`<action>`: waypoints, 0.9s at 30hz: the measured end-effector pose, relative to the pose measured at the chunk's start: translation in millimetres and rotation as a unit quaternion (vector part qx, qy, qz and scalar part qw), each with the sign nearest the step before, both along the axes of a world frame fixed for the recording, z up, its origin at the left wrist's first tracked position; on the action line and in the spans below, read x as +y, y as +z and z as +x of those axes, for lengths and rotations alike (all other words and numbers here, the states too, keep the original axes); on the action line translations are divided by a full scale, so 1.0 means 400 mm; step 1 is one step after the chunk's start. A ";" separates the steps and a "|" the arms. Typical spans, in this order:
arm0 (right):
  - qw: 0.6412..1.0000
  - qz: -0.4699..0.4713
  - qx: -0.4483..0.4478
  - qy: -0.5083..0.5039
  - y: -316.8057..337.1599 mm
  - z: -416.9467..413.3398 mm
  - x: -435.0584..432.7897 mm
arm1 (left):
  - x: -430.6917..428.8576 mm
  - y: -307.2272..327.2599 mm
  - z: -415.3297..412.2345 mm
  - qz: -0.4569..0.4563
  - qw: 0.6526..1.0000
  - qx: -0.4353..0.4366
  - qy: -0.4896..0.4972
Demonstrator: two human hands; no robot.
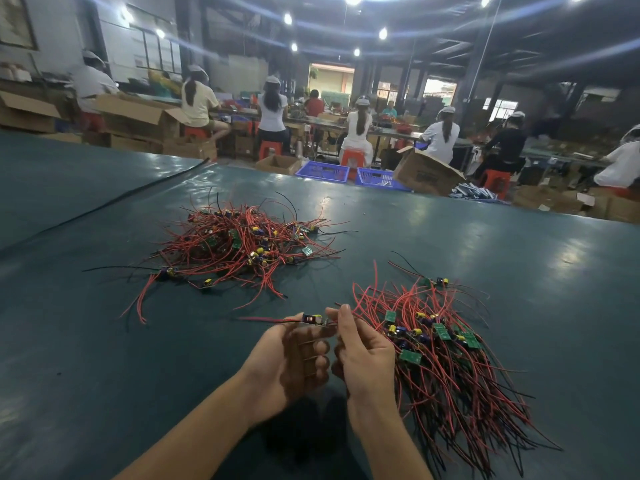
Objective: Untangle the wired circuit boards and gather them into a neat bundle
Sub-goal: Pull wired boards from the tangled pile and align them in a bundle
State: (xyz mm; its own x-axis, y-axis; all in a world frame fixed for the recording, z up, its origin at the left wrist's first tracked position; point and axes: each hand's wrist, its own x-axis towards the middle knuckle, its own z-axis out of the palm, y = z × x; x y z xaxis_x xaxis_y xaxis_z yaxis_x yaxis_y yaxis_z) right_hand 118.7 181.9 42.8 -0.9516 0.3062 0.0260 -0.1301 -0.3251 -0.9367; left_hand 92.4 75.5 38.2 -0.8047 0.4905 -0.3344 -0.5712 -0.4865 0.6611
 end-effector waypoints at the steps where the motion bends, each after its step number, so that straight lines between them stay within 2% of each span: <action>1: 1.000 0.001 0.005 -0.015 -0.001 0.000 0.001 | 0.005 -0.009 0.000 0.009 1.000 -0.004 0.013; 3: 0.999 0.015 0.014 -0.024 -0.002 0.002 0.005 | 0.010 -0.021 0.005 0.006 1.000 0.019 0.010; 6: 0.998 0.049 0.048 -0.014 -0.005 0.004 0.011 | 0.015 -0.022 0.012 -0.054 0.993 0.102 0.003; 10: 0.986 0.137 0.087 -0.046 -0.008 -0.001 0.014 | 0.025 -0.029 0.016 -0.120 0.976 0.142 0.109; 13: 0.990 0.121 0.031 -0.072 -0.016 -0.003 0.019 | 0.029 -0.032 0.021 -0.102 0.965 0.168 0.171; 16: 0.990 0.110 -0.040 -0.076 -0.030 -0.002 0.014 | 0.034 -0.038 0.022 -0.110 0.957 0.190 0.189; 19: 0.994 0.096 -0.026 -0.055 -0.030 0.001 -0.004 | 0.037 -0.044 0.025 -0.153 0.945 0.212 0.197; 24: 0.989 0.135 -0.025 -0.058 -0.035 -0.003 -0.009 | 0.034 -0.037 0.025 -0.174 0.933 0.217 0.228; 27: 0.993 0.072 -0.060 -0.065 -0.028 -0.012 -0.004 | 0.034 -0.033 0.019 -0.146 0.940 0.211 0.224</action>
